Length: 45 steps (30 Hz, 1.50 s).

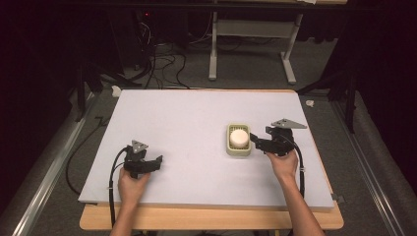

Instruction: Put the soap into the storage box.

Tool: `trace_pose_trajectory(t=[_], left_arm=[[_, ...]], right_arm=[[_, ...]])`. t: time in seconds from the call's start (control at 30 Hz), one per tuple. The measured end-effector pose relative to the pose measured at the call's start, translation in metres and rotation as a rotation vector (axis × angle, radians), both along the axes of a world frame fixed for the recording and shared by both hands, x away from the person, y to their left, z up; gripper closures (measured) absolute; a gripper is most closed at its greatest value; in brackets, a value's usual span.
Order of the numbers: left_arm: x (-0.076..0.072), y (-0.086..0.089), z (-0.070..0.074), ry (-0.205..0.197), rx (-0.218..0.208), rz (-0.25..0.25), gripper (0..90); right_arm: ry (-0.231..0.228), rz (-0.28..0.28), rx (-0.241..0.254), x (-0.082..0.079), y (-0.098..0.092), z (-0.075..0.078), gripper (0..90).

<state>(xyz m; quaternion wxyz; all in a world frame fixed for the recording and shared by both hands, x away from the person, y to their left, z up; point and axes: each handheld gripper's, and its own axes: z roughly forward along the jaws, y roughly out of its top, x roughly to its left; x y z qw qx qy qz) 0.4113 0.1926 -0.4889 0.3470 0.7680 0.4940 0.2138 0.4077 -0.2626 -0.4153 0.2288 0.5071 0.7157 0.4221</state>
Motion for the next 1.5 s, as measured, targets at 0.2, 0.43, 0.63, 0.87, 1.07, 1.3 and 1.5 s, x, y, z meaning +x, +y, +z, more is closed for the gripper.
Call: trace_pose_trajectory(t=[0.2, 0.43, 0.63, 0.87, 1.07, 1.3, 1.5], left_arm=[[0.0, 0.0, 0.0, 0.0, 0.001, 0.0, 23.1], [0.0, 0.0, 0.0, 0.0, 0.0, 0.0, 23.1], [0.0, 0.0, 0.0, 0.0, 0.0, 0.0, 23.1], [0.0, 0.0, 0.0, 0.0, 0.001, 0.0, 23.1], [0.0, 0.0, 0.0, 0.0, 0.0, 0.0, 23.1], [0.0, 0.0, 0.0, -0.002, 0.001, 0.0, 23.1], [0.0, 0.0, 0.0, -0.002, 0.001, 0.0, 23.1]], right_arm=[[-0.002, -0.009, -0.004, -0.003, -0.006, 0.001, 27.3], [-0.009, -0.017, -0.005, -0.008, -0.011, 0.004, 27.3], [-0.011, -0.025, 0.002, -0.012, -0.016, 0.003, 27.3], [-0.013, -0.038, 0.009, -0.018, -0.024, 0.003, 27.4], [-0.013, -0.047, 0.016, -0.022, -0.03, 0.003, 27.4], [-0.015, -0.058, 0.018, -0.027, -0.036, 0.003, 27.5], [-0.012, -0.064, 0.014, -0.032, -0.041, 0.001, 27.5]])
